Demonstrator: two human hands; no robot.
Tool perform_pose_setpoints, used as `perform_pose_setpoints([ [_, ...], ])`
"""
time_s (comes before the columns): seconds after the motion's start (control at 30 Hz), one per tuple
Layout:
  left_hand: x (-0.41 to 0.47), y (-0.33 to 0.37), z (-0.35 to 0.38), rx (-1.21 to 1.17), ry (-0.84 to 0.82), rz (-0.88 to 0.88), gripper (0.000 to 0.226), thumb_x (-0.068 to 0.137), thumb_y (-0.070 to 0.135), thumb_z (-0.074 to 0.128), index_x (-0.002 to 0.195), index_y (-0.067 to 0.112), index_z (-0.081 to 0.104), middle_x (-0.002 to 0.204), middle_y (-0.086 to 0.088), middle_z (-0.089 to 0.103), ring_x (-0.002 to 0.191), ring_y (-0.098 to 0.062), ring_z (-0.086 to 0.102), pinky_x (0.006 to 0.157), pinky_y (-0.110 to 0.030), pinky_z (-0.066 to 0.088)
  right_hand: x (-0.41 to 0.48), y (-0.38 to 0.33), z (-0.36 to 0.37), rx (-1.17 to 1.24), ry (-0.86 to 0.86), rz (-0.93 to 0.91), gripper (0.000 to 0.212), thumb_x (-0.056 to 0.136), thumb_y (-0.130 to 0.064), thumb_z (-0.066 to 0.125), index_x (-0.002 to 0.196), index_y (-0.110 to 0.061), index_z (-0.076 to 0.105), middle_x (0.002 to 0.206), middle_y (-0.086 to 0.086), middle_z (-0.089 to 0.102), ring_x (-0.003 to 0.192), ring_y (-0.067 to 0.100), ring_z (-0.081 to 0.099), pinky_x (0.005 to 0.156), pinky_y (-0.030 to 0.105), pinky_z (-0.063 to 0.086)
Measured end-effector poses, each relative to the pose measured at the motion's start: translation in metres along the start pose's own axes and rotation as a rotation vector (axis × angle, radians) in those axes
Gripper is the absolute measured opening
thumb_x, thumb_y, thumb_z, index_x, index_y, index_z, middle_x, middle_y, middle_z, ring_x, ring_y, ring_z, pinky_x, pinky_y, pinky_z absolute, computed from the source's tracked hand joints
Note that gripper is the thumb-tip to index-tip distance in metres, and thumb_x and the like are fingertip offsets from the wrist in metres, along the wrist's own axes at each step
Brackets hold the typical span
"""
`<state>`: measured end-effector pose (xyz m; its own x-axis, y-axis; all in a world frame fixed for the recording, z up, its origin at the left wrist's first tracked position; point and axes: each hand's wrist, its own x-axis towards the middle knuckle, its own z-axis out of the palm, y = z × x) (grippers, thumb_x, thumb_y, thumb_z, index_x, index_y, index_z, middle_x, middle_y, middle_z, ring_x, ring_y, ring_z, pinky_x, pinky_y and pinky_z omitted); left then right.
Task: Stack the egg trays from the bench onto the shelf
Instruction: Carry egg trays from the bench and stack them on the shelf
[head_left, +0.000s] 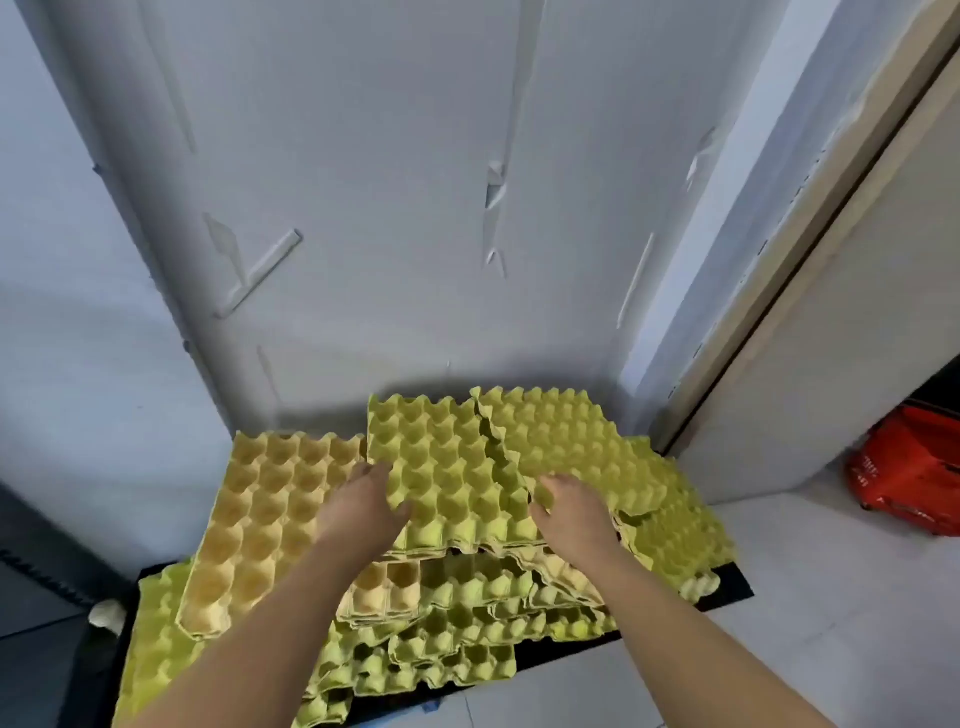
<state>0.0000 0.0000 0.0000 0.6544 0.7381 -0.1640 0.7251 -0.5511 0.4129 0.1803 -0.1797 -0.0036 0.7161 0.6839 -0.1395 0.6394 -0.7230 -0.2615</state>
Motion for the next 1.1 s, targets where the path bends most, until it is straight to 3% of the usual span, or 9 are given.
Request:
perform_pose_setpoints([
  [0.2,0.023,-0.003,0.024,-0.002,-0.119,-0.15,0.07,0.088,0.041,0.06,0.147,0.022,0.026,0.155,-0.01,0.022,0.131,-0.031,0.043,0.099,-0.042,0.046,0.027,0.018,0.019,-0.021,-0.135,0.009,0.054,0.093,-0.039,0.054,0.141,-0.019,0.041,0.136,0.009,0.05,0.125,0.026,0.047,0.105,0.039,0.039],
  [0.37,0.032,-0.009,0.033,-0.041,-0.15,-0.181,0.073,0.088,0.036,0.062,0.149,0.021,0.024,0.137,-0.012,0.046,0.116,-0.028,0.054,0.089,-0.038,0.049,0.039,0.024,0.028,0.028,-0.16,0.011,0.048,0.093,-0.027,0.057,0.138,-0.018,0.046,0.127,0.006,0.056,0.115,0.022,0.054,0.1,0.04,0.043],
  [0.47,0.035,-0.011,0.035,-0.078,-0.142,-0.188,0.073,0.087,0.034,0.064,0.148,0.02,0.027,0.132,-0.011,0.051,0.111,-0.027,0.056,0.084,-0.033,0.049,0.043,0.024,0.03,0.015,-0.126,0.014,0.008,0.091,-0.018,0.058,0.097,-0.02,0.062,0.1,0.0,0.067,0.091,0.019,0.063,0.091,0.041,0.048],
  [0.57,0.037,-0.015,0.034,-0.124,-0.132,-0.192,0.072,0.088,0.031,0.064,0.149,0.019,0.028,0.133,-0.012,0.051,0.109,-0.026,0.057,0.081,-0.031,0.05,0.047,0.02,0.028,0.027,-0.136,0.058,0.028,0.09,-0.012,0.055,0.066,-0.025,0.048,0.083,-0.001,0.067,0.077,0.02,0.063,0.085,0.039,0.05],
  [0.7,0.039,-0.024,0.032,-0.222,-0.141,-0.197,0.071,0.087,0.029,0.065,0.149,0.019,0.03,0.134,-0.011,0.053,0.094,-0.023,0.063,0.075,-0.036,0.056,0.055,0.014,0.021,0.121,-0.066,0.11,0.024,0.087,-0.003,0.047,0.096,-0.011,0.068,0.093,0.005,0.071,0.086,0.025,0.065,0.085,0.037,0.05],
  [0.8,0.042,-0.026,0.031,-0.259,-0.143,-0.197,0.068,0.089,0.026,0.063,0.148,0.019,0.031,0.128,-0.009,0.057,0.075,-0.015,0.063,0.065,-0.033,0.056,0.059,0.007,0.01,0.16,-0.019,0.111,0.026,0.089,-0.004,0.043,0.097,-0.011,0.068,0.091,0.005,0.07,0.085,0.026,0.064,0.085,0.035,0.049],
  [0.93,0.047,-0.022,0.031,-0.168,-0.188,-0.166,0.065,0.089,0.036,0.058,0.147,0.022,0.032,0.141,-0.009,0.046,0.109,-0.026,0.058,0.082,-0.036,0.053,0.061,0.007,0.011,0.208,-0.077,0.104,0.026,0.088,0.0,0.042,0.089,-0.011,0.065,0.082,0.003,0.066,0.077,0.027,0.06,0.067,0.03,0.045],
  [1.0,0.052,-0.013,0.032,-0.097,-0.197,-0.122,0.062,0.09,0.04,0.056,0.145,0.021,0.034,0.15,-0.007,0.033,0.127,-0.031,0.045,0.096,-0.041,0.046,0.061,0.011,0.017,0.298,-0.15,0.115,0.036,0.088,0.004,0.043,0.11,-0.014,0.065,0.095,0.001,0.065,0.082,0.021,0.059,0.069,0.029,0.046],
  [1.1,0.062,0.01,0.035,-0.057,-0.2,-0.056,0.063,0.091,0.041,0.055,0.146,0.019,0.034,0.153,-0.006,0.031,0.135,-0.031,0.036,0.106,-0.043,0.039,0.058,0.018,0.019,0.392,-0.166,0.114,0.045,0.092,0.003,0.044,0.128,-0.02,0.057,0.114,0.002,0.063,0.091,0.015,0.058,0.072,0.023,0.045],
])
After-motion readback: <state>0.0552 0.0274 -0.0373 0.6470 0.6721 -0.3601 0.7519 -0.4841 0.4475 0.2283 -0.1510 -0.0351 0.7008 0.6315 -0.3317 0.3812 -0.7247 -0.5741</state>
